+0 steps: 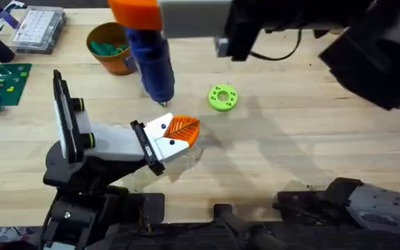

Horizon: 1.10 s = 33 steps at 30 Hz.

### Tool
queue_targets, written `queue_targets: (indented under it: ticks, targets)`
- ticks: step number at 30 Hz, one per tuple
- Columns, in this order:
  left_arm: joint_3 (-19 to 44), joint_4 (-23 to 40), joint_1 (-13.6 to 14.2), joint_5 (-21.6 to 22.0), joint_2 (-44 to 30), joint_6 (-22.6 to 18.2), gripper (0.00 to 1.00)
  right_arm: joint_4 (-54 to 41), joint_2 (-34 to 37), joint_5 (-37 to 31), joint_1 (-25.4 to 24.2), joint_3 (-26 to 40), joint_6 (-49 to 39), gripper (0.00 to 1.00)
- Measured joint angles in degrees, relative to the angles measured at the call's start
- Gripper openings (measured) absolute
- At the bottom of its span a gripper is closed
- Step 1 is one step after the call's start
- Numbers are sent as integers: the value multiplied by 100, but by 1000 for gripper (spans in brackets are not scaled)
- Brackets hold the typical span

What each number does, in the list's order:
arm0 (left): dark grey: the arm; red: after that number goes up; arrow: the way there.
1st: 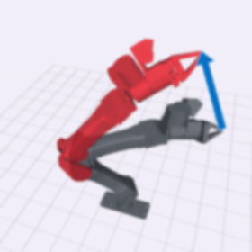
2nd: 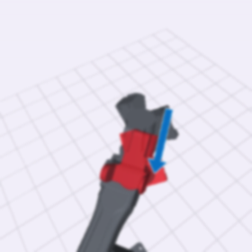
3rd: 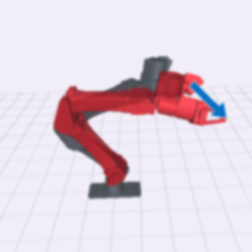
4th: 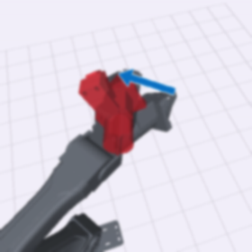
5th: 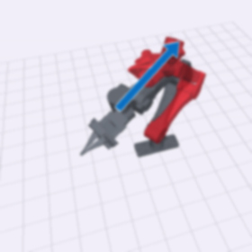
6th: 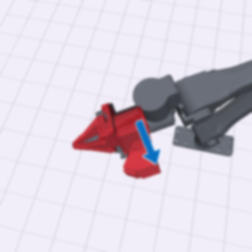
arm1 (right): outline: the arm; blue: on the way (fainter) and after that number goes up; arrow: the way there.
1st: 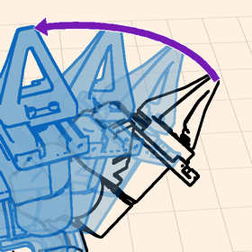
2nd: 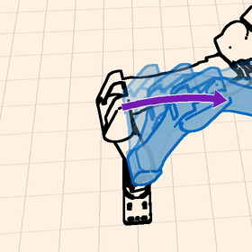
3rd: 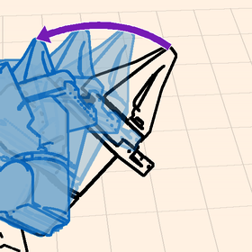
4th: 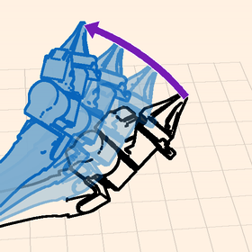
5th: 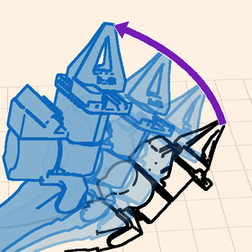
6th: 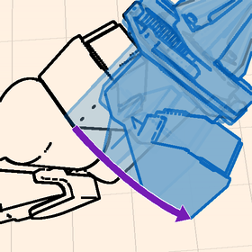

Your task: Pick up the gripper from the table and insert it into the empty holder that is missing its gripper. Then pick up a screw, insert it into the mounting hole, and use the screwdriver to tighten it. Finally, clean up the table by picking up the vegetable and placing it into the bucket.

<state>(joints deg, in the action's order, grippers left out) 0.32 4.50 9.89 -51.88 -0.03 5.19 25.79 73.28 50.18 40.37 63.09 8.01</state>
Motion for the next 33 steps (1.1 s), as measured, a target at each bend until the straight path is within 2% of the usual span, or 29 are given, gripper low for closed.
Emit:
queue_targets:
  ticks: [17,33]
  targets:
    - [0,0,0,0,1,0,17,20,211,6,298,-3,78,27]
    - [0,1,-1,-1,0,-1,17,-15,385,4,300,-3,72,27]
